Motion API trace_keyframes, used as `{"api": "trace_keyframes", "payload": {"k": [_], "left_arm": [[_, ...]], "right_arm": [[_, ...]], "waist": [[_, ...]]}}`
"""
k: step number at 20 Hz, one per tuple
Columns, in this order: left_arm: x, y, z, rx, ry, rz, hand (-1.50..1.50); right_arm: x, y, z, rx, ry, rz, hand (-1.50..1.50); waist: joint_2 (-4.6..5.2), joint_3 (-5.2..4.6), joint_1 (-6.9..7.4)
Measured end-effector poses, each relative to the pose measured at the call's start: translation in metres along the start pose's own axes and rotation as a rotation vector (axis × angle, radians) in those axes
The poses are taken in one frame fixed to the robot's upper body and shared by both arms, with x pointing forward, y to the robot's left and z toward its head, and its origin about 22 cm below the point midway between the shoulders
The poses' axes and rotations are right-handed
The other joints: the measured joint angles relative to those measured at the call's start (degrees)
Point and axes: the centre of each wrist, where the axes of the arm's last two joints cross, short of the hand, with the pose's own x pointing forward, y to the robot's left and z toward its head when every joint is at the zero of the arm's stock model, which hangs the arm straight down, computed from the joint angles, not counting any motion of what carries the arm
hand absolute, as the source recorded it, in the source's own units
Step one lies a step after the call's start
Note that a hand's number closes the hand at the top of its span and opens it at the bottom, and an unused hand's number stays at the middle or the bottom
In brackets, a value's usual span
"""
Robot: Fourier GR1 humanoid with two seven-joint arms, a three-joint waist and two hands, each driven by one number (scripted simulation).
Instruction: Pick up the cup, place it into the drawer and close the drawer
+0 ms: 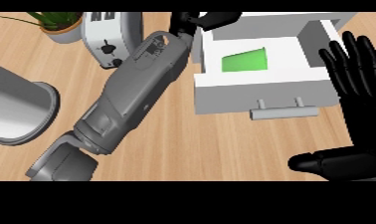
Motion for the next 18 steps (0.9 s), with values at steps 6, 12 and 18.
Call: {"api": "trace_keyframes", "payload": {"k": [6, 12, 18], "left_arm": [[-0.011, -0.006, 0.003, -0.025, 0.02, -0.074, 1.5], [-0.016, -0.011, 0.005, -0.04, 0.055, -0.167, -1.5], [-0.021, -0.017, 0.011, -0.035, 0.06, -0.228, -1.5]], "right_arm": [[-0.002, 0.006, -0.002, 0.027, -0.004, -0.009, -1.5], [-0.005, 0.006, -0.003, 0.045, -0.007, -0.015, -1.5], [-0.006, 0.008, -0.007, 0.061, -0.02, -0.029, -1.5]], "waist": [[0.3, 0.02, -1.25], [0.51, 0.05, -2.19], [0.64, 0.05, -2.78]]}}
